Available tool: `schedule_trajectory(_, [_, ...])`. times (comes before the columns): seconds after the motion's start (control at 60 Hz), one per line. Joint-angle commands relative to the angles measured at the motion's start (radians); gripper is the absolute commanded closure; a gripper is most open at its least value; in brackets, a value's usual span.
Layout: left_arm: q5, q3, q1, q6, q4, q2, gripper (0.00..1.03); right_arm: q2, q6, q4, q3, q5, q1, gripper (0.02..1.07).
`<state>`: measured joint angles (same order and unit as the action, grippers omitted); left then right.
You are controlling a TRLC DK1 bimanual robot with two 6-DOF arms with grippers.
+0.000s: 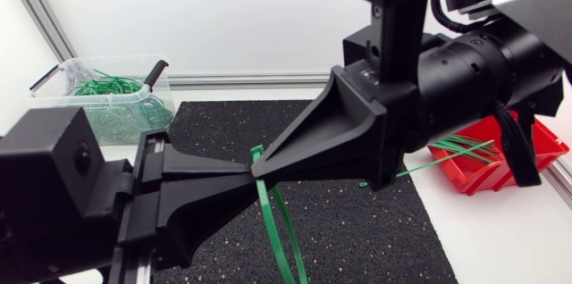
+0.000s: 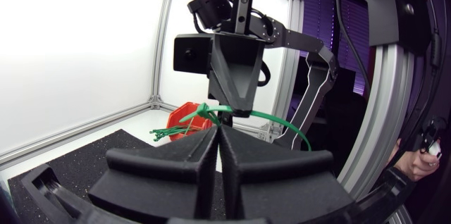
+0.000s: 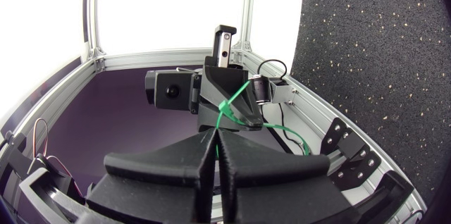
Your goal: Take a green cable tie from the red box, thread the tail through the head to close it, then place it in the transparent bin on the left.
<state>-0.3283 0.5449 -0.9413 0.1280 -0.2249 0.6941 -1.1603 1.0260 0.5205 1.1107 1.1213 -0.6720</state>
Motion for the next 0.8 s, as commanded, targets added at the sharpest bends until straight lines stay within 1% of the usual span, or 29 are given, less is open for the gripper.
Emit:
schedule_trajectory(0.0, [0.002, -0.022, -0.039, -0.065, -0.016, -0.016, 0.99, -0.021, 0.029, 0.004, 0.000, -0.028, 0.012, 1.01])
schedule_trajectory(0.233, [0.031, -0.028, -0.034, -0.111, -0.021, -0.018, 0.99, -0.015, 0.023, 0.003, -0.005, -0.028, 0.034, 1.00])
schedule_trajectory(0.25, [0.031, -0.028, -0.030, -0.113, -0.022, -0.018, 0.99, -0.015, 0.023, 0.004, -0.005, -0.028, 0.034, 0.97])
schedule_trajectory(0.283, [0.031, -0.028, -0.024, -0.116, -0.024, -0.016, 0.99, -0.013, 0.019, 0.004, -0.005, -0.026, 0.034, 0.87])
schedule_trajectory(0.317, [0.031, -0.030, -0.016, -0.122, -0.024, -0.016, 0.99, -0.009, 0.016, 0.004, -0.006, -0.021, 0.032, 0.72])
schedule_trajectory(0.35, [0.031, -0.034, -0.005, -0.131, -0.028, -0.013, 0.99, -0.006, 0.013, 0.004, -0.006, -0.020, 0.031, 0.60])
schedule_trajectory(0.367, [0.031, -0.036, 0.001, -0.134, -0.033, -0.011, 0.99, -0.004, 0.009, 0.006, -0.006, -0.018, 0.029, 0.56])
schedule_trajectory(0.383, [0.031, -0.037, 0.006, -0.136, -0.034, -0.011, 0.99, -0.004, 0.006, 0.006, -0.006, -0.018, 0.028, 0.54])
schedule_trajectory(0.667, [0.038, -0.059, 0.050, -0.223, -0.036, -0.008, 0.99, -0.006, -0.080, 0.006, 0.009, -0.020, 0.034, 0.53])
schedule_trajectory(0.783, [0.063, -0.068, 0.041, -0.277, -0.028, -0.010, 0.99, -0.035, -0.147, 0.030, 0.029, -0.020, 0.048, 0.53])
